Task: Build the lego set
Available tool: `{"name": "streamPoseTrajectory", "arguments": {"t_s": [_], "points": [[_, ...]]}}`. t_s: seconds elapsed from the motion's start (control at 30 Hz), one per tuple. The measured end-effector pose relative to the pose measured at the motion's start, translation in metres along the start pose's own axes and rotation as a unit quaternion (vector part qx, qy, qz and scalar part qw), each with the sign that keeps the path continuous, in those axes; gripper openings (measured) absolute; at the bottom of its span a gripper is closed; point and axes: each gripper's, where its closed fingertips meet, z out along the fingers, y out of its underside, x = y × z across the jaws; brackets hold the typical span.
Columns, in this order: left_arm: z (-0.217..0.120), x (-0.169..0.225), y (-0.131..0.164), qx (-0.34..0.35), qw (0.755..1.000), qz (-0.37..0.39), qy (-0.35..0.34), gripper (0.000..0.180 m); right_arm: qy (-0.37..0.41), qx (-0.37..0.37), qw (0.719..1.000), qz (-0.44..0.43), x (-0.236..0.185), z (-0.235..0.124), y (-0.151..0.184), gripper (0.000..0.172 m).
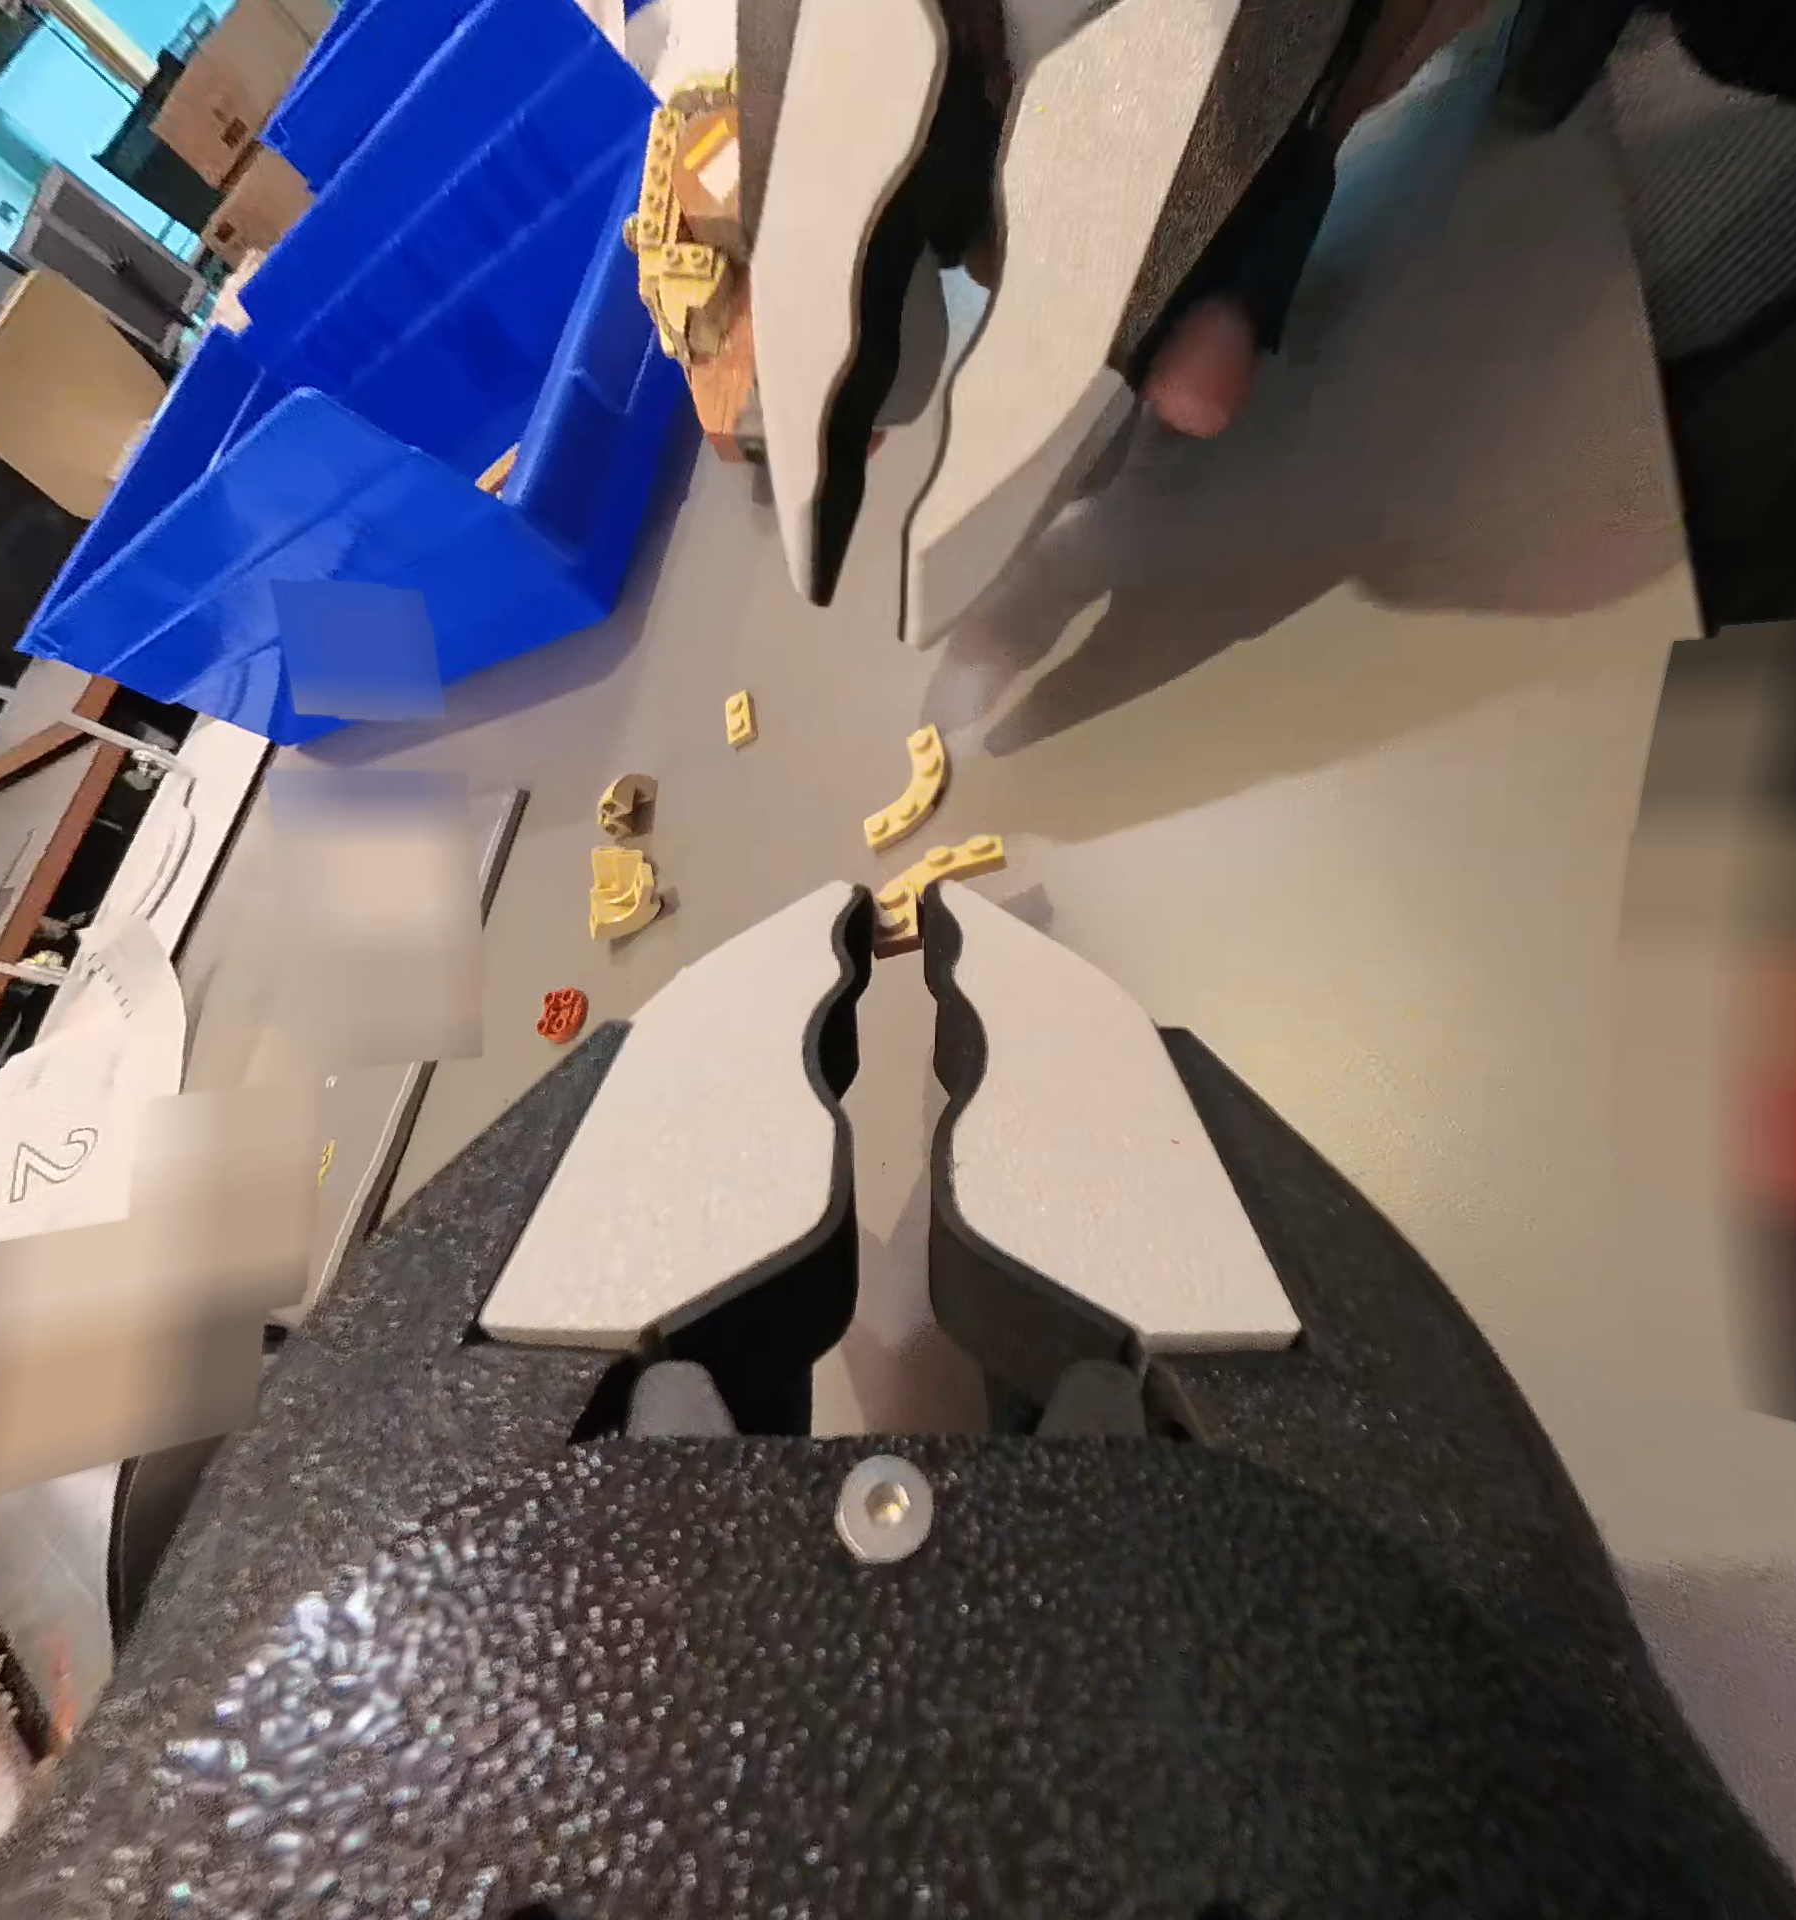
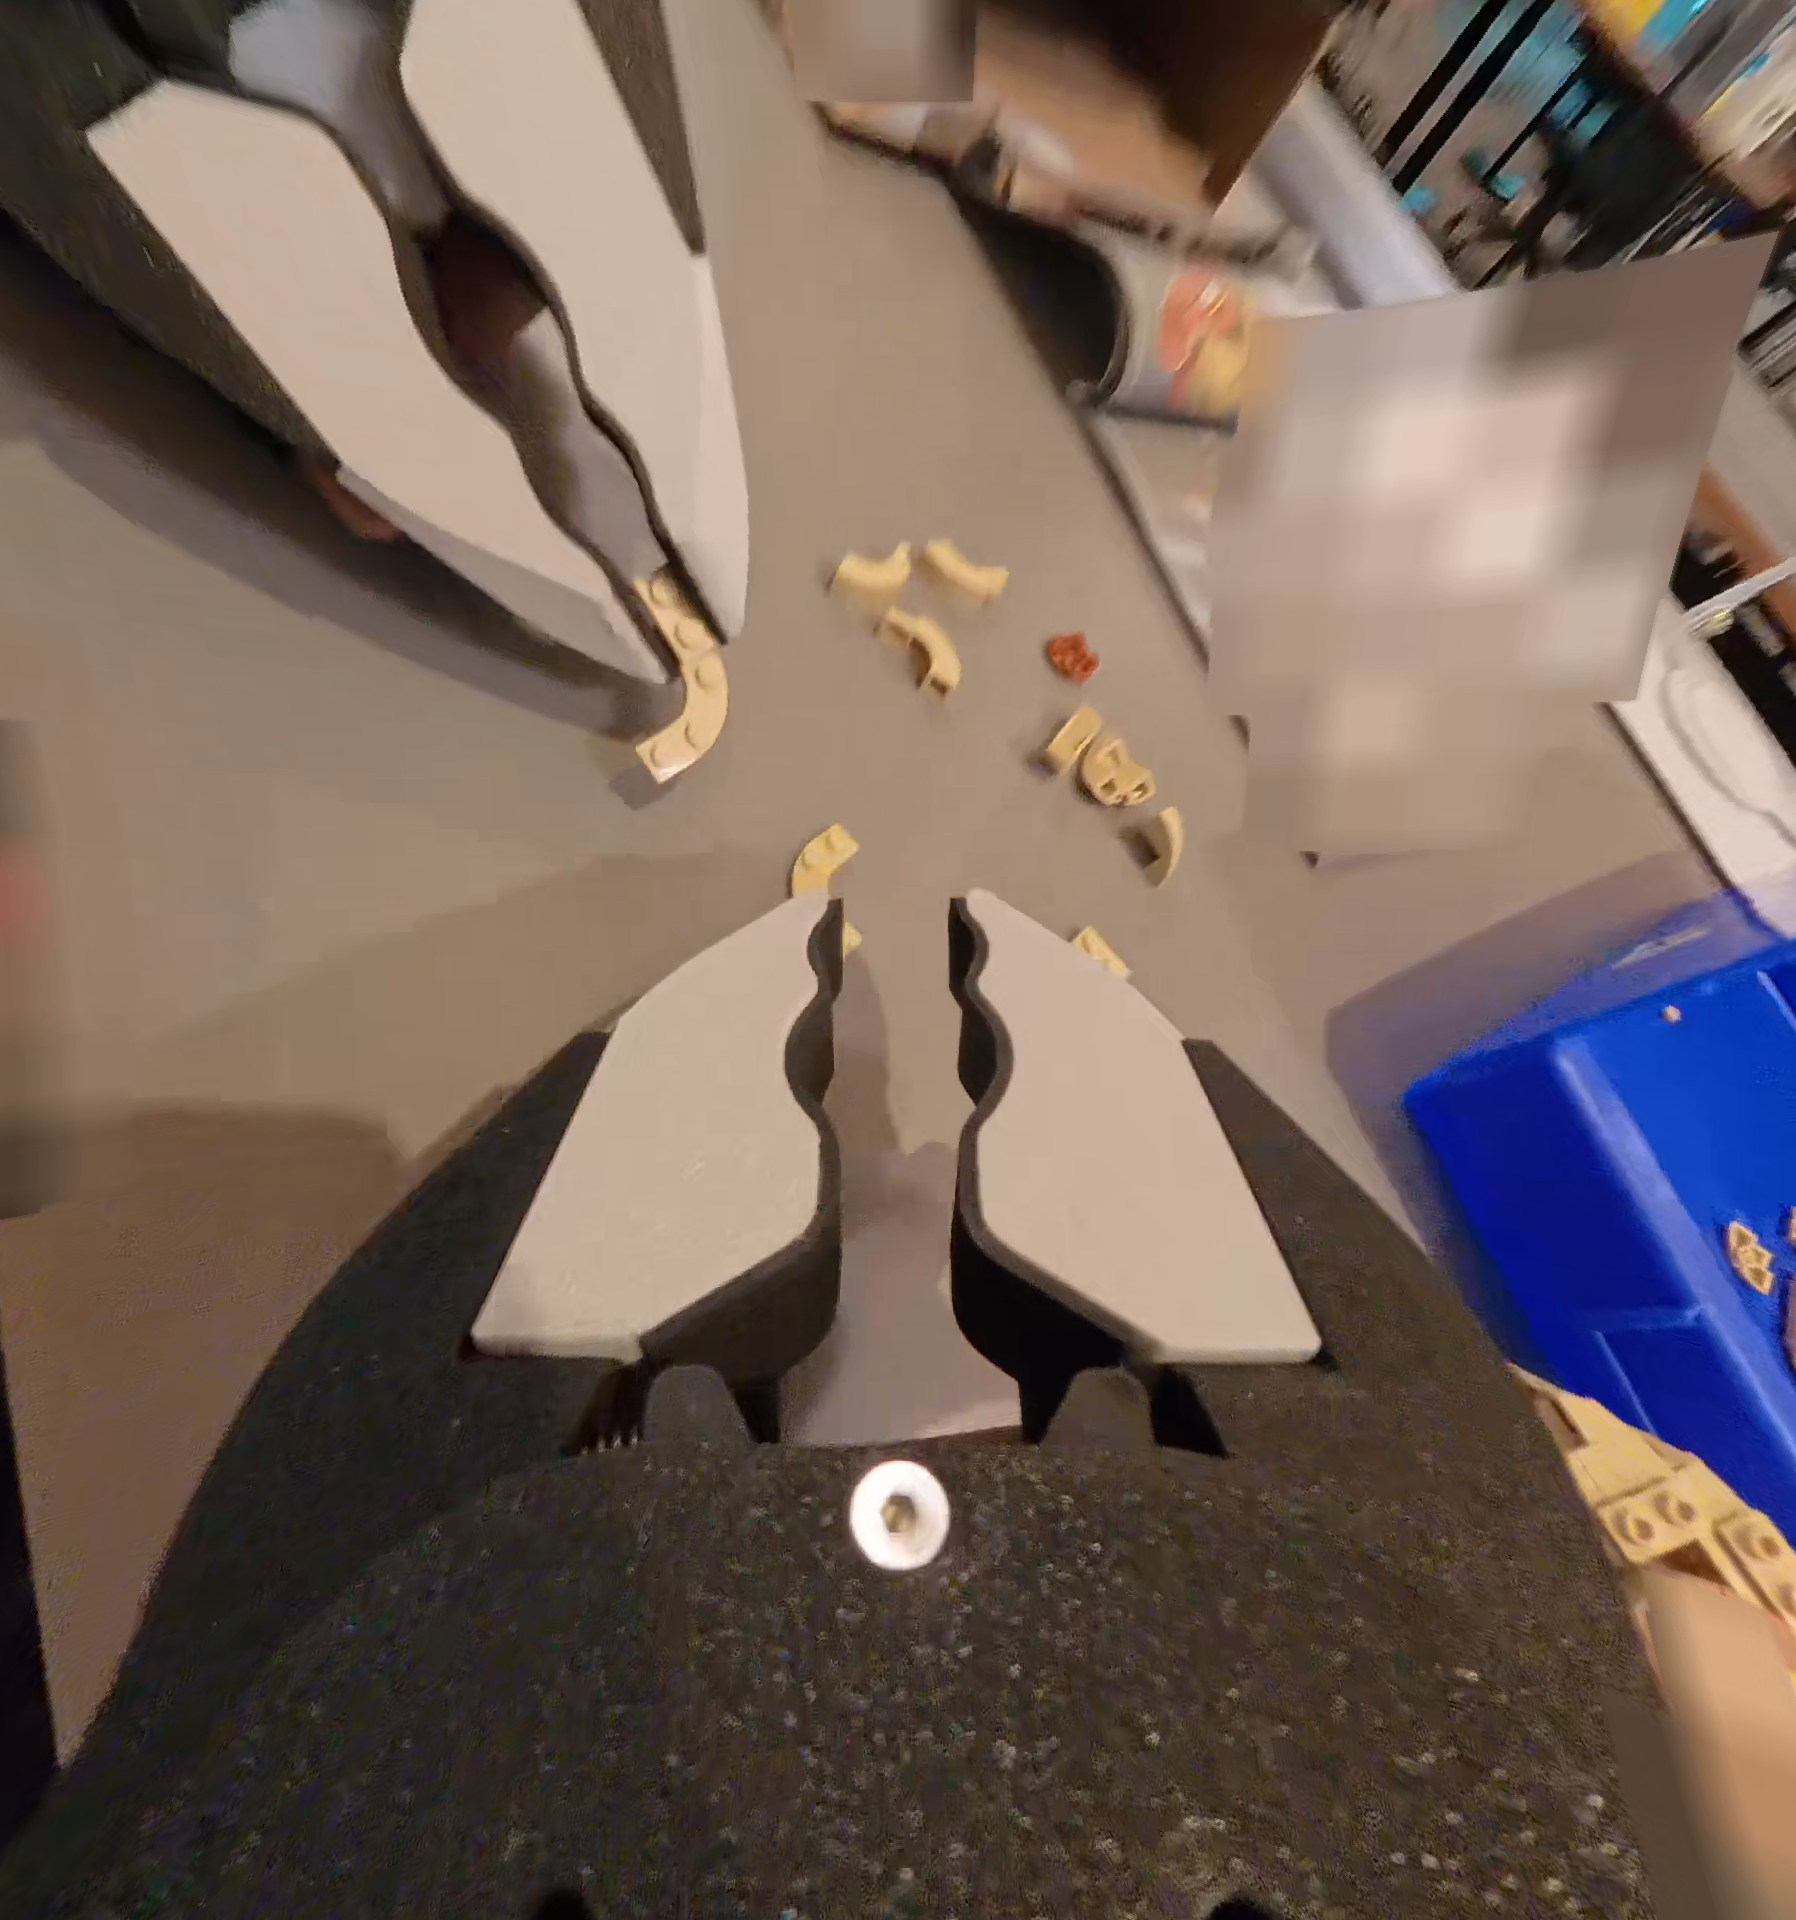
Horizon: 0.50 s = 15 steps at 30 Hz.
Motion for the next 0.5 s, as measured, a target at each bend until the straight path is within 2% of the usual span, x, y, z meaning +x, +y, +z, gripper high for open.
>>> {"name": "streamPoseTrajectory", "arguments": {"t_s": [0.1, 0.33, 0.47, 0.5], "points": [[0.004, 0.0, 0.009, -0.033, 0.999, 0.006, -0.002, 0.009, -0.038, -0.043, 0.998, -0.006, -0.006, 0.01, 0.005, 0.019], [0.004, -0.002, 0.012, -0.042, 0.999, -0.019, 0.007, 0.009, -0.109, -0.109, 0.988, 0.027, -0.012, 0.024, 0.015, 0.026], [0.005, -0.002, 0.014, -0.047, 0.998, -0.035, 0.016, 0.009, -0.142, -0.113, 0.982, 0.046, -0.021, 0.027, 0.013, 0.007], [0.005, -0.002, 0.014, -0.048, 0.998, -0.037, 0.017, 0.009, -0.142, -0.111, 0.983, 0.048, -0.021, 0.028, 0.012, 0.007]]}}
